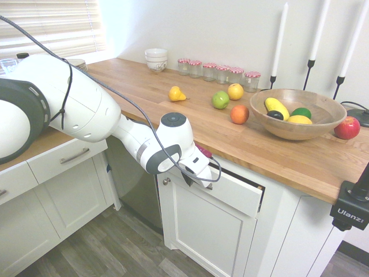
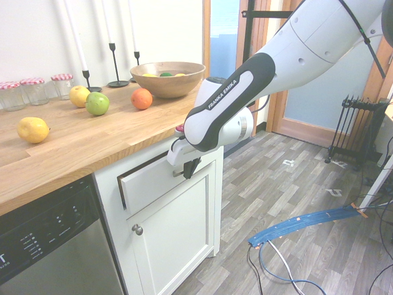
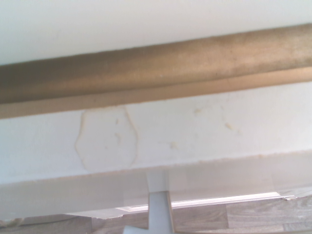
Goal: Close the drawer
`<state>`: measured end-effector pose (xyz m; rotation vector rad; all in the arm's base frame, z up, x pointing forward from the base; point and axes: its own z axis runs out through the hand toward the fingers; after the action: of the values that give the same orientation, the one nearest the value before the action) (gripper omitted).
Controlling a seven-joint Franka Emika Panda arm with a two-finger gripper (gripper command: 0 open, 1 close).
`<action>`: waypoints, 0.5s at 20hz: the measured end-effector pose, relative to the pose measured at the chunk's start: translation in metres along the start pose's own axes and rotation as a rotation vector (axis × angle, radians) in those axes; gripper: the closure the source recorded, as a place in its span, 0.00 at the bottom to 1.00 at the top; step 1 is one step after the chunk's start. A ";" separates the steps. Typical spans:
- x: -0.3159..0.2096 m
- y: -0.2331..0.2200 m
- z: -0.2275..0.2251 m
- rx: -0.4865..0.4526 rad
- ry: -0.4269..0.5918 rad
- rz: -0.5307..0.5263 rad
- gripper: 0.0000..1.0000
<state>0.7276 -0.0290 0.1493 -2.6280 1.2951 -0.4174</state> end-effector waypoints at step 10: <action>-0.002 -0.004 0.000 0.016 -0.002 -0.025 1.00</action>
<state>0.7289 -0.0250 0.1502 -2.6327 1.2544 -0.4276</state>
